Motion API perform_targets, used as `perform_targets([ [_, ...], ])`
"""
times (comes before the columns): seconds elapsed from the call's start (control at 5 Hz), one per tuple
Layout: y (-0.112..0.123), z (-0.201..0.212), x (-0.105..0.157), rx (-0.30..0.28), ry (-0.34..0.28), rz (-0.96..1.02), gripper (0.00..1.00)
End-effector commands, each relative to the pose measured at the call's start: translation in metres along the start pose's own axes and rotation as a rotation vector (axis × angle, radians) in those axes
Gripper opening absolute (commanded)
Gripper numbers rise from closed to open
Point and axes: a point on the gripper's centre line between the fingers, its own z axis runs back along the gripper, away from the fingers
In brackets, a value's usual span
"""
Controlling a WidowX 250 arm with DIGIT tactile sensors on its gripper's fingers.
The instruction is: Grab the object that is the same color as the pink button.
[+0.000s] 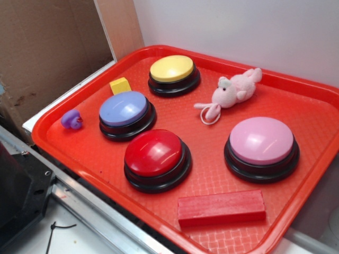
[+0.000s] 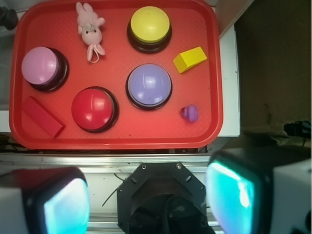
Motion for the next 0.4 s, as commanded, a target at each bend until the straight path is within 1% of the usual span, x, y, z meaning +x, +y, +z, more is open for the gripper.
perform_targets([
  [0.0, 0.0, 0.0, 0.0, 0.0, 0.0, 0.0, 1.0],
  [0.2, 0.02, -0.01, 0.049, 0.015, 0.034, 0.047, 1.0],
])
